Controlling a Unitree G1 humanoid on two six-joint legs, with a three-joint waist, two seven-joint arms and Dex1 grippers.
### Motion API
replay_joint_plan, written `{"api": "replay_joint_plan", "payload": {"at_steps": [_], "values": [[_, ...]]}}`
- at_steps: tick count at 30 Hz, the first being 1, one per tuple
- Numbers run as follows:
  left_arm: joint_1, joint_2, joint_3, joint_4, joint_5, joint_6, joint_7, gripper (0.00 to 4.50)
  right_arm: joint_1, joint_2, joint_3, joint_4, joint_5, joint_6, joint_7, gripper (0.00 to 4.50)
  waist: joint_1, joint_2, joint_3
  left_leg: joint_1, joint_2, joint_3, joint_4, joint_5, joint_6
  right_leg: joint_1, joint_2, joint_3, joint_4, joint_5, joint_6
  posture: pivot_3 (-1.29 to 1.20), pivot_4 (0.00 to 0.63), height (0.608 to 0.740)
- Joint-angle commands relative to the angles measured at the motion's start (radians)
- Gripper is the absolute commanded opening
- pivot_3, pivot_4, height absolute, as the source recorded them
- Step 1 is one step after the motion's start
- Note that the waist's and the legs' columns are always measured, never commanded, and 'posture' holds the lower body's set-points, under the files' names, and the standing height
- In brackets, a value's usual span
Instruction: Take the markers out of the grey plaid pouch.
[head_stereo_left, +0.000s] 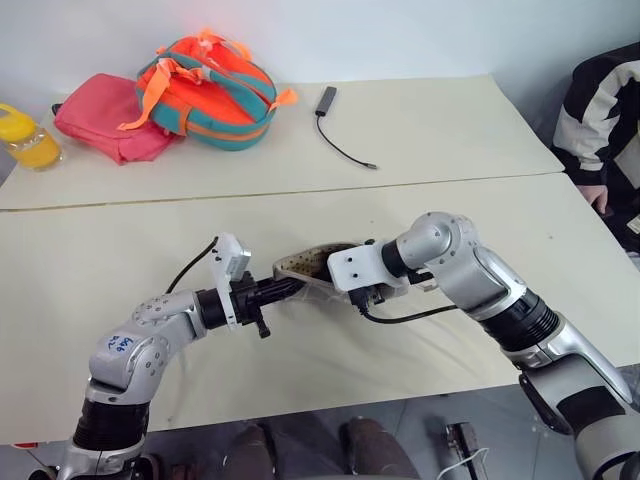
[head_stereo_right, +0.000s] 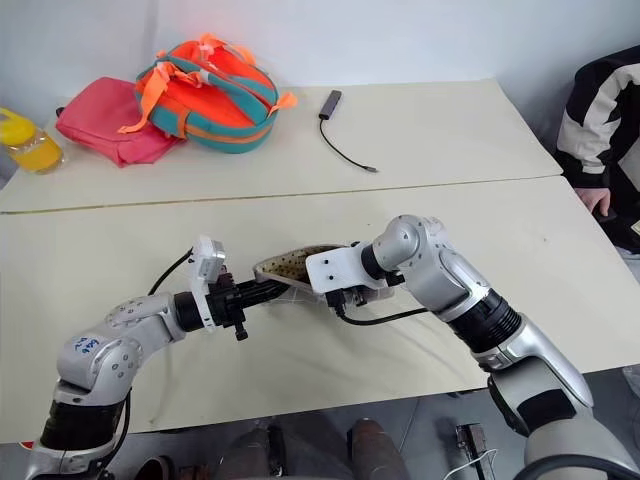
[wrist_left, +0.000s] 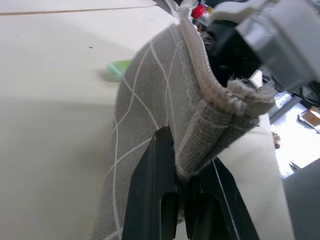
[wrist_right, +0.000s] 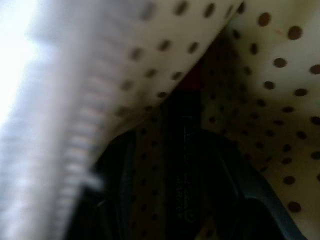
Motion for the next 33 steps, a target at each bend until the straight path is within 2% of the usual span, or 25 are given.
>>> {"api": "replay_joint_plan", "payload": {"at_steps": [1, 9, 11, 12, 15, 18, 27, 33], "values": [[0.013, 0.010, -0.008, -0.060, -0.019, -0.010, -0.025, 0.00, 0.020, 0.019, 0.025, 0.065, -0.052, -0.066, -0.061, 2.08, -0.004, 0.000, 0.000, 0.000, 0.000, 0.000, 0.000, 0.000, 0.000, 0.000, 0.000, 0.000, 0.000, 0.000, 0.000, 0.00, 0.150, 0.740], [0.023, 0.011, -0.018, -0.065, -0.010, -0.020, -0.028, 0.00, 0.035, 0.025, 0.025, 0.098, -0.064, -0.088, -0.052, 2.08, -0.014, 0.000, 0.000, 0.002, 0.000, 0.000, 0.001, 0.000, 0.000, 0.004, 0.000, 0.000, 0.000, 0.000, 0.000, 0.00, 0.150, 0.740], [0.021, 0.011, -0.019, -0.062, -0.007, -0.022, -0.025, 0.00, 0.042, 0.021, 0.026, 0.097, -0.064, -0.088, -0.043, 1.60, -0.014, 0.000, 0.000, 0.002, 0.000, 0.000, 0.001, 0.000, 0.000, 0.004, 0.000, 0.000, 0.000, 0.000, 0.000, 0.00, 0.150, 0.740], [0.021, 0.011, -0.019, -0.060, -0.006, -0.024, -0.025, 0.00, 0.042, 0.022, 0.022, 0.097, -0.063, -0.086, -0.043, 1.51, -0.014, -0.001, 0.000, 0.002, 0.000, 0.000, 0.001, 0.000, 0.000, 0.004, 0.000, 0.000, 0.000, 0.000, 0.000, 0.00, 0.150, 0.740], [0.018, 0.010, -0.018, -0.054, -0.002, -0.031, -0.023, 0.00, 0.031, 0.025, 0.002, 0.083, -0.048, -0.075, -0.033, 0.56, -0.014, -0.001, 0.000, 0.002, 0.000, 0.000, 0.001, 0.000, 0.000, 0.004, 0.000, 0.000, 0.000, 0.000, 0.000, 0.00, 0.150, 0.740], [0.016, 0.014, -0.012, -0.044, 0.006, -0.042, -0.022, 0.00, 0.010, 0.019, -0.027, 0.051, -0.028, -0.059, -0.021, 0.52, -0.013, -0.001, 0.000, 0.002, 0.000, 0.000, 0.001, 0.000, 0.000, 0.004, 0.000, 0.000, 0.000, 0.000, 0.000, 0.00, 0.150, 0.740], [-0.007, 0.035, 0.019, -0.002, 0.032, -0.081, -0.026, 0.00, -0.051, 0.053, -0.233, -0.074, 0.217, 0.080, 0.011, 0.52, -0.010, -0.001, 0.000, 0.000, 0.000, 0.000, -0.001, 0.000, 0.000, 0.001, 0.000, 0.000, -0.001, 0.000, 0.000, 0.00, 0.150, 0.740], [-0.045, 0.050, 0.050, 0.030, 0.064, -0.132, -0.016, 0.00, -0.101, 0.034, -0.283, -0.116, 0.282, 0.124, 0.006, 0.52, -0.011, -0.001, 0.000, 0.000, 0.000, 0.000, -0.001, 0.000, 0.000, 0.000, 0.000, 0.000, -0.001, 0.000, 0.000, 0.00, 0.150, 0.740]]}}
